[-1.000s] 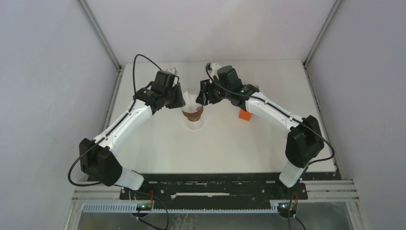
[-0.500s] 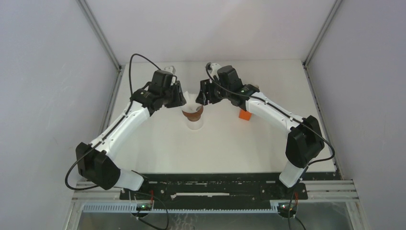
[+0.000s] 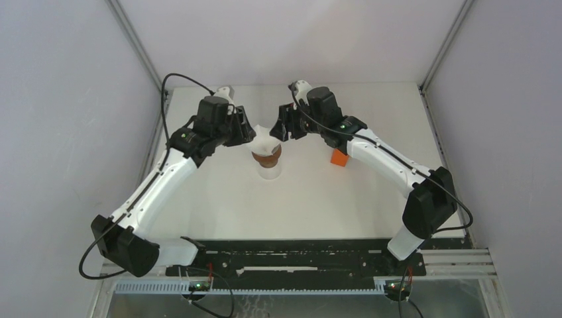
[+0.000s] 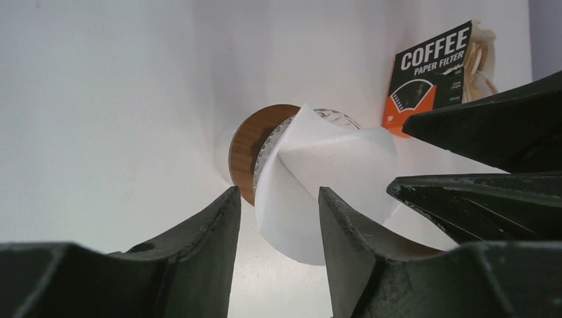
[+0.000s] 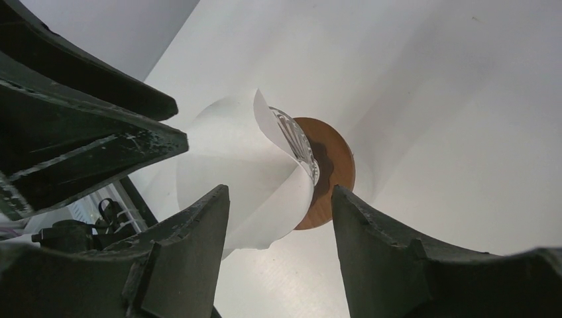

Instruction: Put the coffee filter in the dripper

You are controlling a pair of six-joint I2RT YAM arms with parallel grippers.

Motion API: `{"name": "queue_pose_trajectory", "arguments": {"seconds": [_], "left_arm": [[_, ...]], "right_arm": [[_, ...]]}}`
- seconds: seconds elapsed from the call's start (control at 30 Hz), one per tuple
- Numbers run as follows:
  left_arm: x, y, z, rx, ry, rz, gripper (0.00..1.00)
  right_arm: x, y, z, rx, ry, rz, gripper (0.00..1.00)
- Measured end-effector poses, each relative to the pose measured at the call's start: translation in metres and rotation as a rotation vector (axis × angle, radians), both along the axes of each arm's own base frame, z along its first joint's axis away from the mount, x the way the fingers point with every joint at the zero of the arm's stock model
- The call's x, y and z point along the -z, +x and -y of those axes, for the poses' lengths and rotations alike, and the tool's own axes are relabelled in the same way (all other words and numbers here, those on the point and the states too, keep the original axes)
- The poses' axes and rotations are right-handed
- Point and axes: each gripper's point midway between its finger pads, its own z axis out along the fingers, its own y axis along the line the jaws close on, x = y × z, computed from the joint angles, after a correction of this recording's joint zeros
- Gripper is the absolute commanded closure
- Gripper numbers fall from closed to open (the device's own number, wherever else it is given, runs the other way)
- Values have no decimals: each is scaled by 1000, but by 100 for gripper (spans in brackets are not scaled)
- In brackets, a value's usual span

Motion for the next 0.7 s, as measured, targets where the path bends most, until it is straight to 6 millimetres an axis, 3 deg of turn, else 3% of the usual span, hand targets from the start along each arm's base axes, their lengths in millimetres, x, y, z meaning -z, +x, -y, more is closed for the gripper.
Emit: {"name": "queue_pose_trajectory", "arguments": {"seconds": [0.13,0.27,0.4,0.53,0.7], "left_arm": [[-15,-3,-5,-13,-15,43,35],[-43,-10,-21,-54,-56,131,22],[-63,-22,-54,-136,-89,217,11],[-67,-40,-84,-213,-97,274,1],[-73,-69,-112,-286,-80,369,0]], "right_arm": [[1,-3,4,8,-3,4,29],[-4,-8,25,52,-8,26,25],[-26,-10,62,149,14,97,22],[-46,-14,104,269,32,181,15],[-47,-32,152,406,19,250,12]]}}
